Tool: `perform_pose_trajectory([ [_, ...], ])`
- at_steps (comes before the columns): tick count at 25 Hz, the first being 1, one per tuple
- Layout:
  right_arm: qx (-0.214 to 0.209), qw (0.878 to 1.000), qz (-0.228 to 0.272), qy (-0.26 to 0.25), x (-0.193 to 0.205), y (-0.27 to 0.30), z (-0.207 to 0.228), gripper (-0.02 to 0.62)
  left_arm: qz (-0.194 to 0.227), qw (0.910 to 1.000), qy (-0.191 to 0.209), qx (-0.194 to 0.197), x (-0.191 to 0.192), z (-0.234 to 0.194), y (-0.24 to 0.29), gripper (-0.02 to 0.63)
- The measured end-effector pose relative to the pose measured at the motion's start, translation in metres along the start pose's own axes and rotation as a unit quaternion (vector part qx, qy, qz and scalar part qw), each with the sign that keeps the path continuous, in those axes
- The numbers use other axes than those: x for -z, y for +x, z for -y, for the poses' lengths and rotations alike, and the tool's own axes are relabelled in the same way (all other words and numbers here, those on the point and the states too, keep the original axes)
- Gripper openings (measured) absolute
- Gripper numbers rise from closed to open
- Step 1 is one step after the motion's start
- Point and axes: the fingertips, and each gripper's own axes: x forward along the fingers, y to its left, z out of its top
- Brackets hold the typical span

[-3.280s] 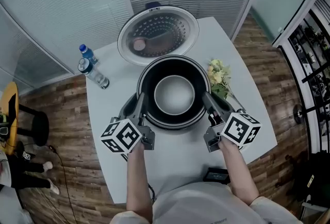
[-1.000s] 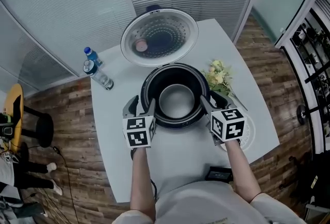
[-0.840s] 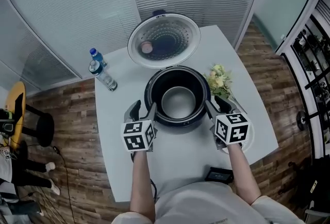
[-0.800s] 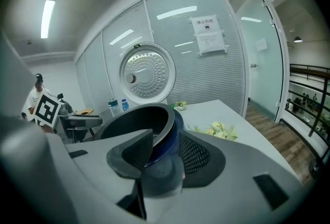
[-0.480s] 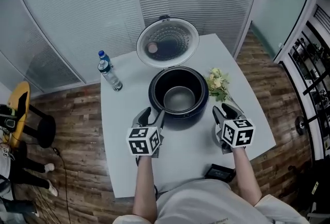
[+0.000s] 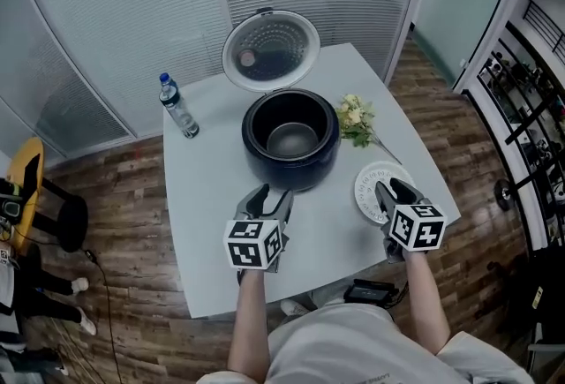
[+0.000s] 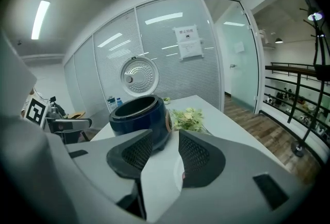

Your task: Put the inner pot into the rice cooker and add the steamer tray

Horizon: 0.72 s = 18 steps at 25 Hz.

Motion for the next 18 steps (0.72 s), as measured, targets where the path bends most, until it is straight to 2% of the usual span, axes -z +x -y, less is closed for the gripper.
perform_pose_trajectory([
  [4,0.017,1.000,-0.007,0.012,0.023,-0.025,0.017,0.155,-0.013,0.9994,-0.009,0.030,0.019,0.032,0.001,0.224],
  [8,0.025,0.999,-0.015,0.029,0.039,-0.034,0.039,0.155,-0.029,0.9965,-0.046,0.063,0.035,0.057,0.010,0.196],
  [15,0.043,0.998,-0.033,0.037,0.053,-0.027,0.091,0.155,-0.060,0.9924,-0.079,0.072,0.055,0.083,0.052,0.196],
  [18,0.047,0.997,-0.045,0.044,0.057,-0.021,0.117,0.155,-0.081,0.9911,-0.079,0.070,0.065,0.094,0.076,0.196],
])
